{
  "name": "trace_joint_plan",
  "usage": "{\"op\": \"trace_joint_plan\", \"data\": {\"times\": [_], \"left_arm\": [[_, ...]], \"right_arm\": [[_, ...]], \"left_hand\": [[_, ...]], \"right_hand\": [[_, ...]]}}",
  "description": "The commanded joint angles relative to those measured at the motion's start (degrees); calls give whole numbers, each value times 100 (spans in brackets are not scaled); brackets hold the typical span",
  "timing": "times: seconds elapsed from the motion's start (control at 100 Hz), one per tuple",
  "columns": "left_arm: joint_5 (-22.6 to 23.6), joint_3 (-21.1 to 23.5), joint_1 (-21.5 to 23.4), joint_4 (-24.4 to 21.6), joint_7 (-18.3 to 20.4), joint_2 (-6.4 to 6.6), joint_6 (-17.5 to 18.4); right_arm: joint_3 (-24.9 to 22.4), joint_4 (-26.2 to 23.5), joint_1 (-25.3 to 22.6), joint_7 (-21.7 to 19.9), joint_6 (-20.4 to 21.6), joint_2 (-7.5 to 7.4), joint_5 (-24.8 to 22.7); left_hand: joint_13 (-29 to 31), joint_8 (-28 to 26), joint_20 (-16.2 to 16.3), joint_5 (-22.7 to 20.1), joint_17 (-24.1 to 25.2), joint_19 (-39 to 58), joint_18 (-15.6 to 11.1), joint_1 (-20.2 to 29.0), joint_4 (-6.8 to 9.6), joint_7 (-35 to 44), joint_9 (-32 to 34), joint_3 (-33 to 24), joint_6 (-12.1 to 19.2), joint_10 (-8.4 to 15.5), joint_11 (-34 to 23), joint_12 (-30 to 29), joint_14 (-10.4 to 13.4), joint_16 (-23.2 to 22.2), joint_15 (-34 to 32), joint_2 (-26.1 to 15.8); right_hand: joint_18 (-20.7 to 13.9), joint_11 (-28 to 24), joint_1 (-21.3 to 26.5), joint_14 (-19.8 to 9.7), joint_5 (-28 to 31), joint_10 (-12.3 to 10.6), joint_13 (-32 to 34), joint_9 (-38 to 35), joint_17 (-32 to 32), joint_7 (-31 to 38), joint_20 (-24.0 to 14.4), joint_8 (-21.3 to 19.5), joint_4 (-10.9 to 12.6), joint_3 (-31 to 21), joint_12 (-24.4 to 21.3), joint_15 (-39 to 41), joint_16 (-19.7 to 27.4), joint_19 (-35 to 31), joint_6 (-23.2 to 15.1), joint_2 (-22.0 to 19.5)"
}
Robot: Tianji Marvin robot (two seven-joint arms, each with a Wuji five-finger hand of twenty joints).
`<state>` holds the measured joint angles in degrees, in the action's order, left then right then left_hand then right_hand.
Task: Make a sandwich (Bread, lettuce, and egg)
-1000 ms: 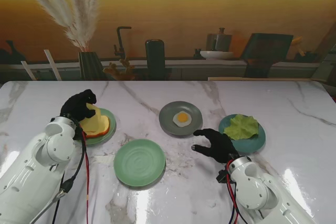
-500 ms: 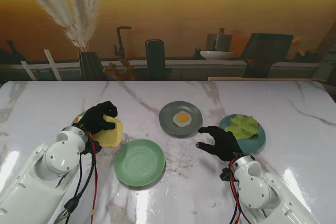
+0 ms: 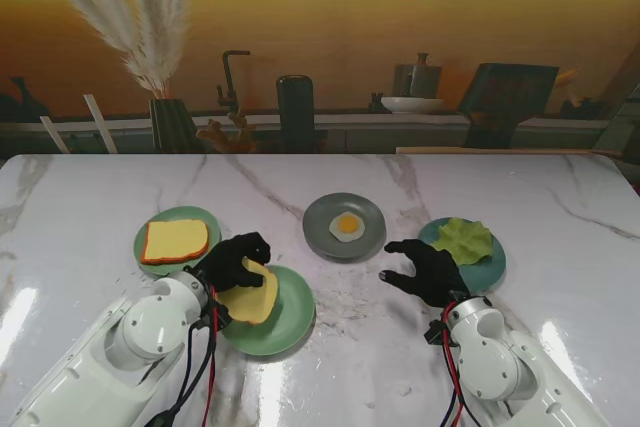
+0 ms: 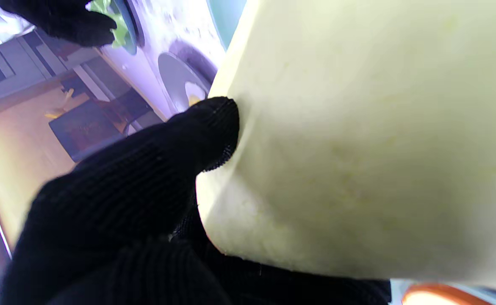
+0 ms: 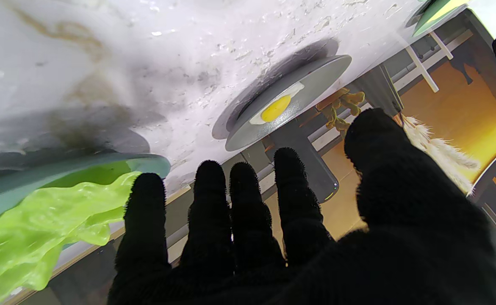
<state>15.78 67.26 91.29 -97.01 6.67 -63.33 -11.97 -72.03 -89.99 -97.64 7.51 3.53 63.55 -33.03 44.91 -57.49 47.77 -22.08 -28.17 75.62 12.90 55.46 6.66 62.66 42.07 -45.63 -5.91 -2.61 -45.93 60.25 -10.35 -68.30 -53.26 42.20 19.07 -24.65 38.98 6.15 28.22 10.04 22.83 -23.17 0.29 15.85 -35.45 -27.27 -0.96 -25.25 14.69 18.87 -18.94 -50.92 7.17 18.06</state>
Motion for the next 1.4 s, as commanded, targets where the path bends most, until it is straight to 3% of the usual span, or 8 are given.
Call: {"op": "trace_joint_plan", "data": {"times": [0.0, 0.46, 0.73, 0.83, 0.9, 0.97, 1.17, 1.39], "left_arm": [[-59, -136, -81, 96, 54, -88, -34], [-232, -648, -465, 392, 185, -103, -131], [220, -710, -520, 482, 427, 15, 211], [376, -697, -499, 476, 478, 50, 318], [445, -679, -486, 452, 584, 85, 349], [469, -673, -486, 465, 617, 98, 411], [585, -645, -483, 478, 734, 144, 605], [810, -557, -433, 451, 742, 180, 916]], "right_arm": [[-16, -30, -45, 27, 16, 101, -21], [-50, -19, -47, 32, -21, 106, -4], [-47, -13, -37, 30, -38, 107, 1], [-47, -10, -37, 33, -30, 106, -4], [-48, -8, -37, 35, -28, 106, -7], [-46, -5, -36, 37, -23, 107, -5], [-45, 1, -33, 44, -1, 106, -14], [-40, 7, -26, 49, 12, 107, -15]], "left_hand": [[-8, -55, 79, -18, 33, 196, -31, 453, 491, 23, 46, -292, -3, 42, -70, 73, -20, -44, -22, -134], [-130, -44, 108, 47, 195, 213, -25, 470, 471, 2, -55, -253, -12, 3, -73, 36, -88, -47, -34, -186], [-732, 199, 236, 248, 954, 21, 76, 224, 522, -436, -539, -306, -83, -221, 309, 21, -365, -185, 383, -177], [-1021, 341, 259, 307, 1205, -161, 137, -13, 654, -589, -878, -329, -102, -297, 291, -227, -416, -68, 533, -309], [-1683, 789, 165, 414, 1695, -548, 156, -368, 1047, -1016, -1533, -146, -127, -384, 256, -1406, -421, 608, 761, -765], [-1893, 955, 80, 449, 1860, -720, 174, -507, 1154, -1193, -1679, -3, -173, -429, 348, -1631, -412, 1077, 854, -917], [-2715, 1916, -381, 522, 2672, -1538, 152, -773, 936, -2218, -2296, 341, -199, -610, 1285, -2433, -471, 1956, 1882, -946], [-3199, 2474, -945, 604, 3173, -2361, 137, -1040, 702, -2727, -2737, 697, -162, -676, 1905, -3106, -405, 2658, 2722, -999]], "right_hand": [[42, 99, 116, -46, 18, -66, 163, -50, -52, 43, -22, -63, 87, 132, 48, -37, -11, 31, -96, -137], [39, 101, 117, -48, 24, -62, 167, -51, -48, 44, -25, -66, 87, 133, 48, -39, -10, 27, -89, -136], [38, 102, 120, -48, 19, -66, 158, -51, -48, 41, -25, -65, 88, 133, 48, -40, -10, 29, -89, -137], [42, 102, 116, -44, 18, -64, 161, -48, -46, 41, -25, -65, 87, 135, 48, -38, -10, 28, -89, -136], [42, 100, 120, -43, 25, -68, 159, -50, -48, 43, -26, -66, 87, 134, 49, -39, -10, 28, -85, -140], [42, 100, 114, -42, 15, -68, 159, -49, -48, 39, -26, -65, 87, 137, 49, -39, -10, 27, -106, -139], [41, 98, 116, -49, 39, -63, 153, -50, -45, 50, -27, -69, 86, 139, 49, -40, -8, 25, -103, -130], [43, 105, 114, -35, 37, -68, 162, -49, -50, 48, -26, -67, 86, 138, 46, -37, -9, 27, -93, -137]]}}
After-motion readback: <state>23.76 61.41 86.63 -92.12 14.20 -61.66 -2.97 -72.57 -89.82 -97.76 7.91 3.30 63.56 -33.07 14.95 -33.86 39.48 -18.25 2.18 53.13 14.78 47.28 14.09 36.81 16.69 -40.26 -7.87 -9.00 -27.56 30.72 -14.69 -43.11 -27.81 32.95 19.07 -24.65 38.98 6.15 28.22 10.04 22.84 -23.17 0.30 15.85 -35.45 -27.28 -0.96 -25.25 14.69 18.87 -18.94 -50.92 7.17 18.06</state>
